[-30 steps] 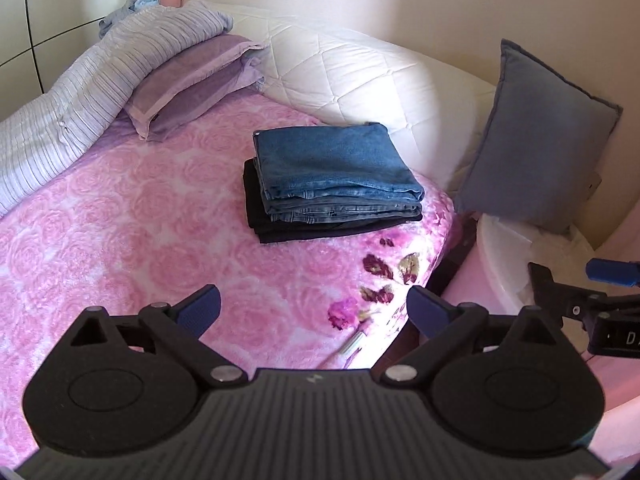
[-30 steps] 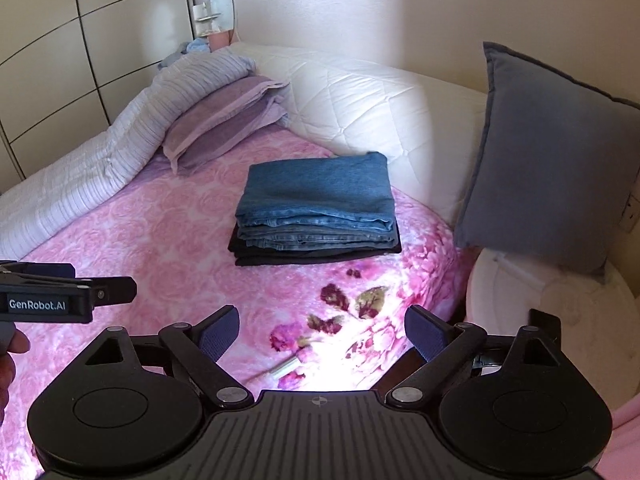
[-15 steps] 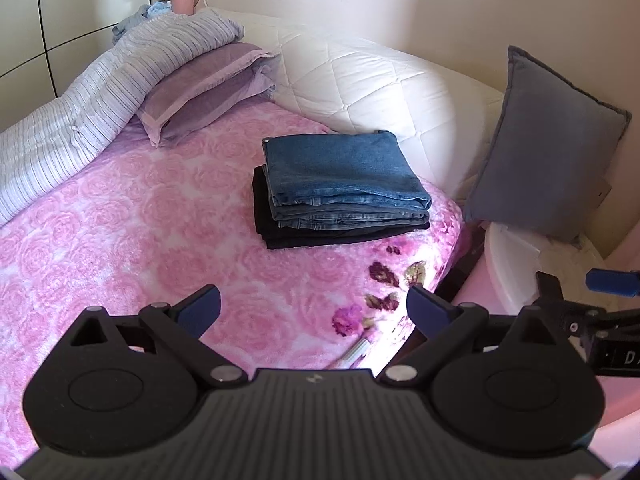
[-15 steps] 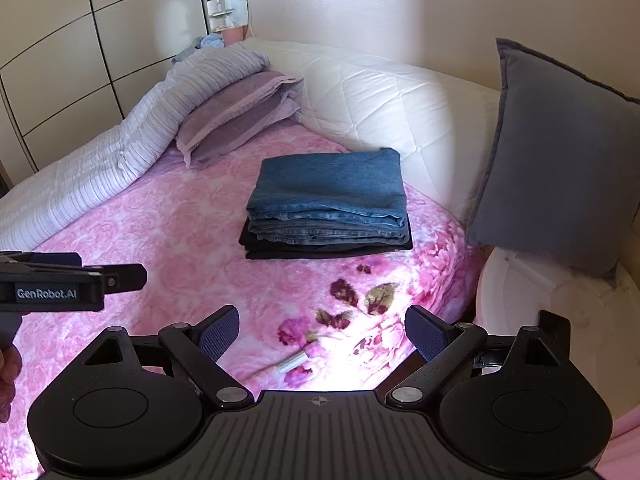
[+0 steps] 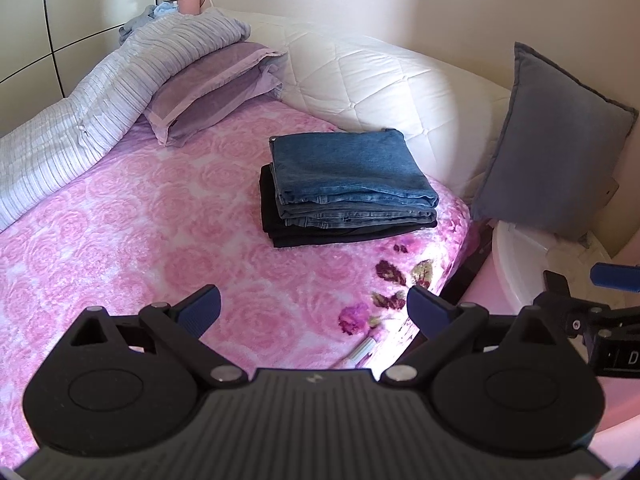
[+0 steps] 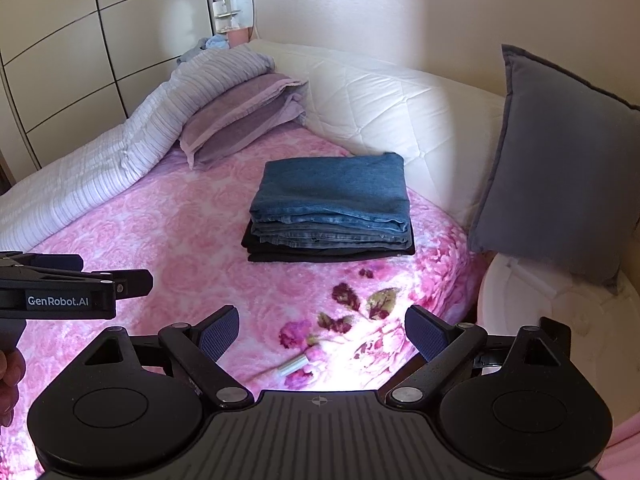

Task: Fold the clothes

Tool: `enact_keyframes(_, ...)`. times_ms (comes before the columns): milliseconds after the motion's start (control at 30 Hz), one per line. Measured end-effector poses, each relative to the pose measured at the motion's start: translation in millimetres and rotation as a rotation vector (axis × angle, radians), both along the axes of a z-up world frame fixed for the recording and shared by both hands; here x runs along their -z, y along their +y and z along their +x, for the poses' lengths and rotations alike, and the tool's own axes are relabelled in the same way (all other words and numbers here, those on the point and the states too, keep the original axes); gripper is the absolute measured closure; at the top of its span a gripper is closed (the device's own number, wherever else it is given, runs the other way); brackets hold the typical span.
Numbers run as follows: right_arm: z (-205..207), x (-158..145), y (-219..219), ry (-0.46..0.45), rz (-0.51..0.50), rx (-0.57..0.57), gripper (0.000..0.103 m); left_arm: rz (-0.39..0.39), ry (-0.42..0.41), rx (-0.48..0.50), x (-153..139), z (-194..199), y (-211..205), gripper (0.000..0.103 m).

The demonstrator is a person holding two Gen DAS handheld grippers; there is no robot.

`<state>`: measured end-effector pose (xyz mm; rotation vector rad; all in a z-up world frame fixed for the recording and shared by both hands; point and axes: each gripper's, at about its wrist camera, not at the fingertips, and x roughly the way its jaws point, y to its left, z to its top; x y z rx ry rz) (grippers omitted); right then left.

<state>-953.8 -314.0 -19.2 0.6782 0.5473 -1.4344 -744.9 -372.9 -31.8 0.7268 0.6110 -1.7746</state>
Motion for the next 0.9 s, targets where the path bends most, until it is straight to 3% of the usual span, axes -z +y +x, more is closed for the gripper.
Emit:
enact_keyframes(667,-18,5,-18,0.01,0.003,-0.013,0.01,0.025,-0.002,-0.015,8,-18,-4,0.005)
enact_keyframes(900,-33,15,-36,0.015,0.019,-0.032,0.01,0.046,-0.003,-0.033,19,-36,-25,0.005)
